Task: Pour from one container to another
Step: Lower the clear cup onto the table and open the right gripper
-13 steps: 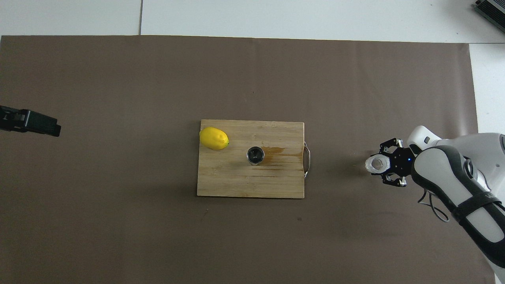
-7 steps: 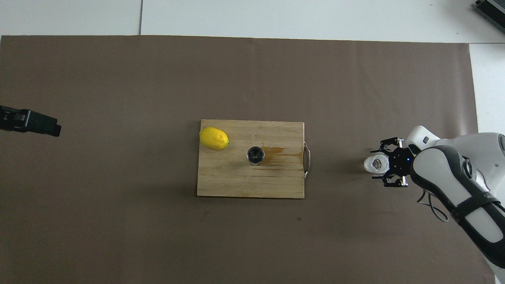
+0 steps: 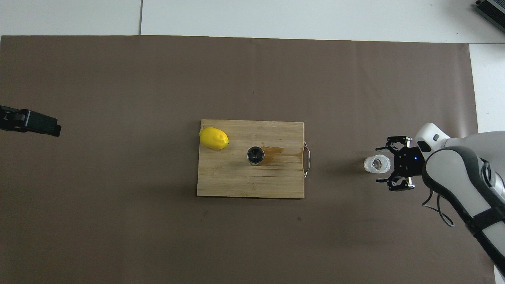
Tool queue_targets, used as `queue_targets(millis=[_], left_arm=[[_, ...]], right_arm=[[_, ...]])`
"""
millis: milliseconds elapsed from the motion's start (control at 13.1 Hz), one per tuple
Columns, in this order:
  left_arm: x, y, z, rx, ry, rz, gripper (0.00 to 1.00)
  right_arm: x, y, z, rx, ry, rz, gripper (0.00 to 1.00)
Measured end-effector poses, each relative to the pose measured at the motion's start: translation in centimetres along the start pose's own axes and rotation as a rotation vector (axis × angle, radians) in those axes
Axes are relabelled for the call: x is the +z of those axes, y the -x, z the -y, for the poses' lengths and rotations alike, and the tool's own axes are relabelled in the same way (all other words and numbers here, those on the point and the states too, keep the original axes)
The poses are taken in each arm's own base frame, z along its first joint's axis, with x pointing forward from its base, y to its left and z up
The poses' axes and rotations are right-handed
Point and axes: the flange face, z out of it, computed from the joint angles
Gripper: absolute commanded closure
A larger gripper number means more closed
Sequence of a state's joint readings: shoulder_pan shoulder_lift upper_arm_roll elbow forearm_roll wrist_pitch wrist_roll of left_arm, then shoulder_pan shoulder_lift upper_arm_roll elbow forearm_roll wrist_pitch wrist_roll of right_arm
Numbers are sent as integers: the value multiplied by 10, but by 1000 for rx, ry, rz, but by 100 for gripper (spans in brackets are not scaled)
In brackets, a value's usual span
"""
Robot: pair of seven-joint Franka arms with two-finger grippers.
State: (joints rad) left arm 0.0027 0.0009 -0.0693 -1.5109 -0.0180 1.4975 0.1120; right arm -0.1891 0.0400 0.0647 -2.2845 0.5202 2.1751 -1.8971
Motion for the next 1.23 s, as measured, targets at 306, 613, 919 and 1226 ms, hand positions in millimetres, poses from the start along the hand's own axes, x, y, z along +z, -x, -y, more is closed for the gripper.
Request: queue_targets(millis=[306, 613, 919, 1226], left_arm=[[0, 0, 0, 0, 0, 0, 0], [0, 0, 0, 0, 0, 0, 0], [0, 0, 0, 0, 0, 0, 0], [0, 0, 0, 0, 0, 0, 0]], right_arm=[[-37, -19, -5, 124, 44, 58, 0], [-78, -83, 0, 382, 114, 231, 0], [-140, -144, -10, 638, 238, 271, 0], [-178, -156, -20, 986, 301, 223, 0]])
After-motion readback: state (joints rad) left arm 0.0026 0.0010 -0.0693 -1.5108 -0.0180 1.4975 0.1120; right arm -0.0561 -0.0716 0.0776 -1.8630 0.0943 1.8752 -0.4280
